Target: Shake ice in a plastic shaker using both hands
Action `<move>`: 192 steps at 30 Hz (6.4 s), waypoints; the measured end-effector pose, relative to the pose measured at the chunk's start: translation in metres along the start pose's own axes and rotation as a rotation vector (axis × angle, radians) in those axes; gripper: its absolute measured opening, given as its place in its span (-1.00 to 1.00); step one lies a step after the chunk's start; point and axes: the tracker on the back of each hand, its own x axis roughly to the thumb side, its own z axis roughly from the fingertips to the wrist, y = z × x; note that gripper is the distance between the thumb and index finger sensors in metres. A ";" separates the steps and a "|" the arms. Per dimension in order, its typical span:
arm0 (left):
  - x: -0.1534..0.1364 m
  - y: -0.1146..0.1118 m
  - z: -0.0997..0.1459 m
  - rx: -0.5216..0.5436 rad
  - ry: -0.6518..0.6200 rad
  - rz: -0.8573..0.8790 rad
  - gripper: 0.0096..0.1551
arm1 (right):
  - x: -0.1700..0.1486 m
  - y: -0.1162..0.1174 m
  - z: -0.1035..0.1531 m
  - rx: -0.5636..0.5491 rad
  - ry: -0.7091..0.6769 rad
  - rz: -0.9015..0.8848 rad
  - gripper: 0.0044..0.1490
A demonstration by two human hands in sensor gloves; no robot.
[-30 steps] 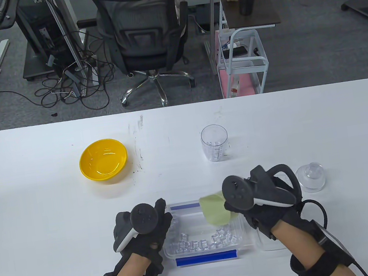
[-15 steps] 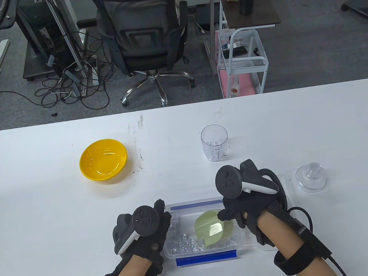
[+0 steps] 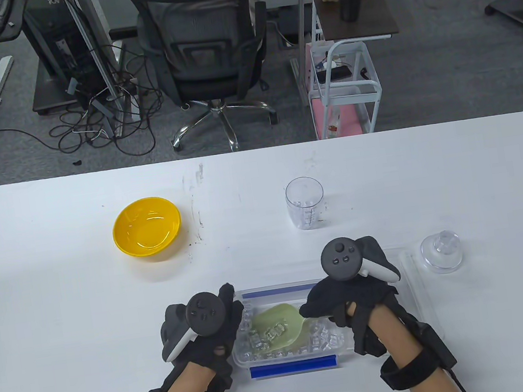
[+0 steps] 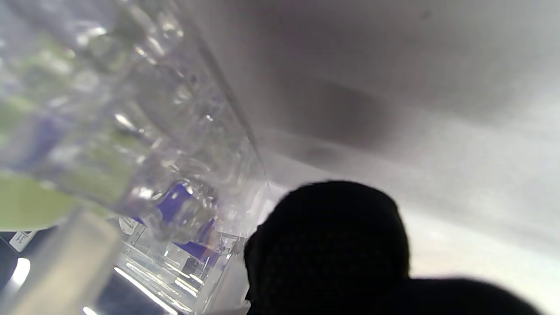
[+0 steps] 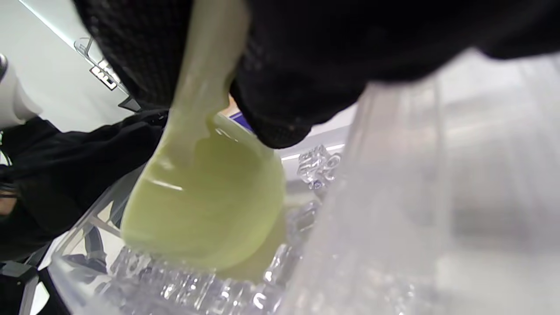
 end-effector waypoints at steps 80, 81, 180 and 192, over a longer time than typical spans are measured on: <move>-0.003 0.000 -0.002 -0.016 -0.006 0.037 -0.24 | 0.046 -0.118 0.022 -0.859 0.342 0.794 -0.15; -0.003 0.000 -0.002 -0.016 -0.006 0.037 -0.24 | 0.046 -0.118 0.023 -0.866 0.341 0.797 -0.15; -0.002 0.000 -0.001 -0.008 -0.001 0.027 -0.24 | -0.024 -0.115 0.055 -0.850 0.247 -0.077 -0.13; -0.002 0.000 -0.001 -0.006 0.000 0.027 -0.24 | 0.018 -0.104 0.046 -0.950 0.368 0.536 -0.15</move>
